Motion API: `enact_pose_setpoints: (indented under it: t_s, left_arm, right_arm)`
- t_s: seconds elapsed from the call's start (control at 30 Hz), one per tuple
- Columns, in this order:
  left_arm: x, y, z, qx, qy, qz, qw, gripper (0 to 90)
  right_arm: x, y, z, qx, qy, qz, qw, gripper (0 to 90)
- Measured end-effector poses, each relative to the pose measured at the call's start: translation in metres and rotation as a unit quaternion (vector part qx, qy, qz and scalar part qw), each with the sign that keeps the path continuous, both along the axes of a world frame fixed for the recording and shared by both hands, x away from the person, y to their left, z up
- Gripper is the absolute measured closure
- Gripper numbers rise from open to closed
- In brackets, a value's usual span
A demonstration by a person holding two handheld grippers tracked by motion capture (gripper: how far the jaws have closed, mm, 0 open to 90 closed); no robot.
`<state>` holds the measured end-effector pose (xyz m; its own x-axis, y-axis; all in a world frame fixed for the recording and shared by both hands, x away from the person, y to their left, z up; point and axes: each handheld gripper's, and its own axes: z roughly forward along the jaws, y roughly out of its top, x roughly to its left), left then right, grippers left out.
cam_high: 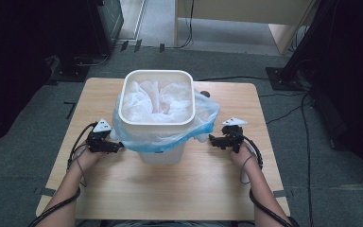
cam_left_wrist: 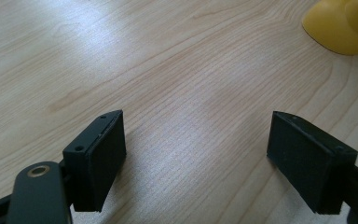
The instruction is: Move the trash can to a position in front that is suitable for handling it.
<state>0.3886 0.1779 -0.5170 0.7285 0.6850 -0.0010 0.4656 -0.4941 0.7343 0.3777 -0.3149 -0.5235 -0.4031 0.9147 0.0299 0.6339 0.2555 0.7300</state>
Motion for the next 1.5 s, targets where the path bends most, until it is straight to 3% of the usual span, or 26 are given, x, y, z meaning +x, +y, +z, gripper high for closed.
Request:
enact_pose_setpoints:
  t_s: [0.73, 1.5]
  left_arm:
    - [0.002, -0.001, 0.0, -0.002, 0.0, 0.006, 1.0, 19.1]
    - [0.014, -0.004, 0.0, -0.002, -0.001, 0.012, 0.9999, 19.0]
  right_arm:
    - [0.0, 0.001, 0.0, 0.0, 0.0, -0.005, 1.0, 10.8]
    - [0.0, 0.003, 0.0, 0.0, -0.001, -0.011, 0.9999, 10.7]
